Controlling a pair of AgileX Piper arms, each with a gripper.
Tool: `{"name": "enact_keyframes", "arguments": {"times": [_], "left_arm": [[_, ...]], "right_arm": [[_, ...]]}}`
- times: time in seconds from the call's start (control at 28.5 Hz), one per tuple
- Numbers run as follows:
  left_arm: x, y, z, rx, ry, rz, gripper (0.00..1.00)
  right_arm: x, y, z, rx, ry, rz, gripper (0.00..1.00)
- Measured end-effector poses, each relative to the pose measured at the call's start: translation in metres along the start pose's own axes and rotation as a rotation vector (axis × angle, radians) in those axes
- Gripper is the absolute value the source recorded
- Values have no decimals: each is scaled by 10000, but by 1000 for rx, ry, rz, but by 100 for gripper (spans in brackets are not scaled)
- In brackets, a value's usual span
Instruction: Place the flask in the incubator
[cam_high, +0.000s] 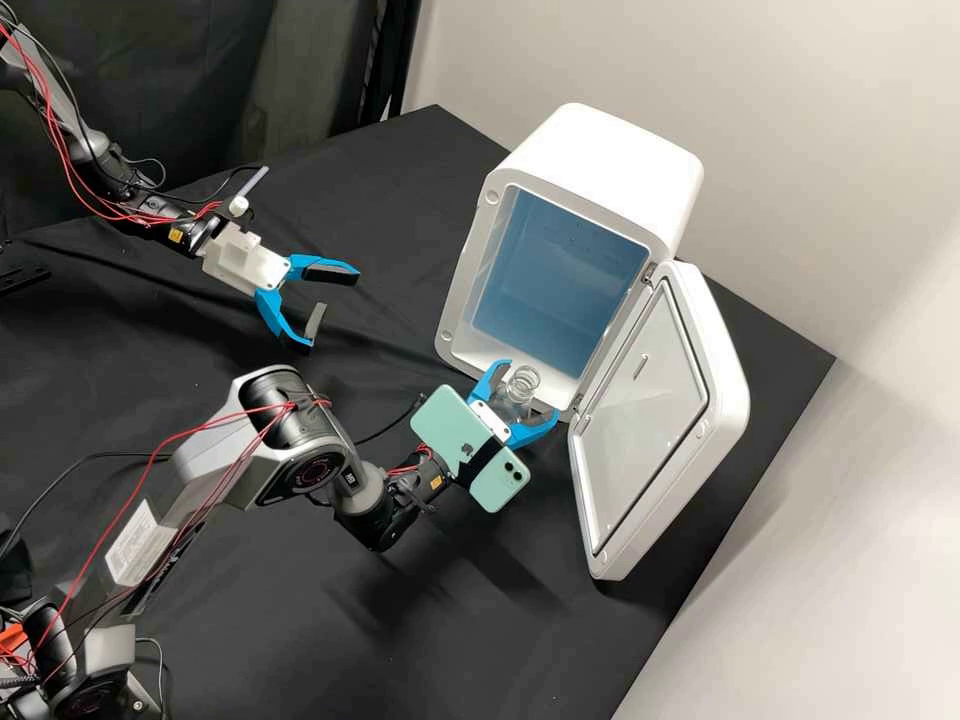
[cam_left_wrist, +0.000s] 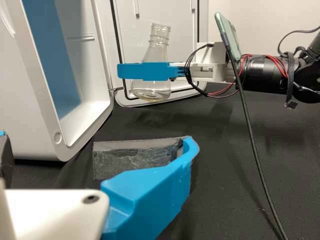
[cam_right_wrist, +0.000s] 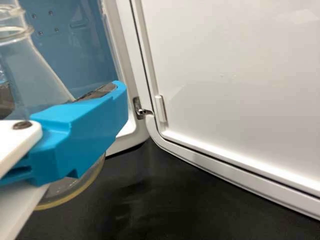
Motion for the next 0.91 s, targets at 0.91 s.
{"name": "enact_keyframes", "arguments": {"times": [0.91], "left_arm": [[-27, -18, 9, -5, 1, -7, 100]], "right_arm": [[643, -342, -102, -9, -7, -75, 0]]}}
